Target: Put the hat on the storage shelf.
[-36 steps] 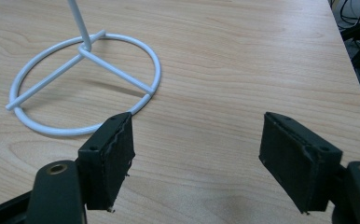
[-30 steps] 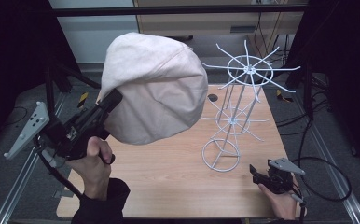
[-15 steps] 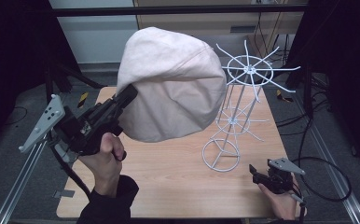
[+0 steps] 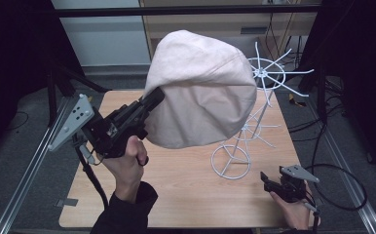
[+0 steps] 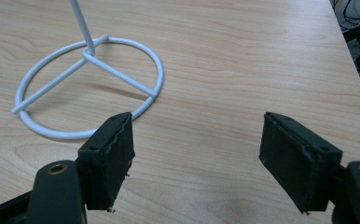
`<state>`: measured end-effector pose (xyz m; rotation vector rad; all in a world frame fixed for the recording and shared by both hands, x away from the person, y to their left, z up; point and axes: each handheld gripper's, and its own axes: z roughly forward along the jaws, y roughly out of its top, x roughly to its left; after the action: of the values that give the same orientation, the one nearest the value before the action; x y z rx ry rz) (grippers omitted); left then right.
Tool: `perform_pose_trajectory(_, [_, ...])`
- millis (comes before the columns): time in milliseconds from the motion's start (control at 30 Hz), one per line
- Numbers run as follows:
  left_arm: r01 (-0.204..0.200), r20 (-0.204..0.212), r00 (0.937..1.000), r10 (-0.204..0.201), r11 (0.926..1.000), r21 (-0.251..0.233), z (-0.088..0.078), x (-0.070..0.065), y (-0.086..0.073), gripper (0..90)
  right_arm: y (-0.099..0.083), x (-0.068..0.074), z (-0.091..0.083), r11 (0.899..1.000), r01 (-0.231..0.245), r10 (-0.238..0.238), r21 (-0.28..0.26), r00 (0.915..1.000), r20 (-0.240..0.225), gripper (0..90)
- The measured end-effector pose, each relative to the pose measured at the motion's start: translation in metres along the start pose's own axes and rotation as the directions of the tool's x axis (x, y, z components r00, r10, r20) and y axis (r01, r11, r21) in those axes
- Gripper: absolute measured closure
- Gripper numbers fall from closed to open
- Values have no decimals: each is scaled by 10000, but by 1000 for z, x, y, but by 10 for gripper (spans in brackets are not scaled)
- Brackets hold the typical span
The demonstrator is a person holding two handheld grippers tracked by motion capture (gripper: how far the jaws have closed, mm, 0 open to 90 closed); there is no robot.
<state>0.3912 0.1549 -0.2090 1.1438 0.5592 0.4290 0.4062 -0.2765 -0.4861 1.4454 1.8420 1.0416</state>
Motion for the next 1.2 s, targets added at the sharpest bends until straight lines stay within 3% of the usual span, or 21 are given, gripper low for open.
perform_pose_trajectory(400, [16, 16, 10000, -18, 9978, 666, 12, 4, -20, 884, 0, -1, 0, 10000, -6, 6, -14, 10000, -2, 261])
perform_pose_trajectory(833, [271, -34, 9996, -269, 9921, 1223, 7, 17, -45, 883, -1, -1, -1, 10000, -28, 28, -26, 10000, 1, 261])
perform_pose_trajectory(1200, [106, 215, 9997, -144, 9858, 1675, 4, 21, -55, 879, -1, -2, -1, 10000, 72, -72, -48, 10000, 47, 261])
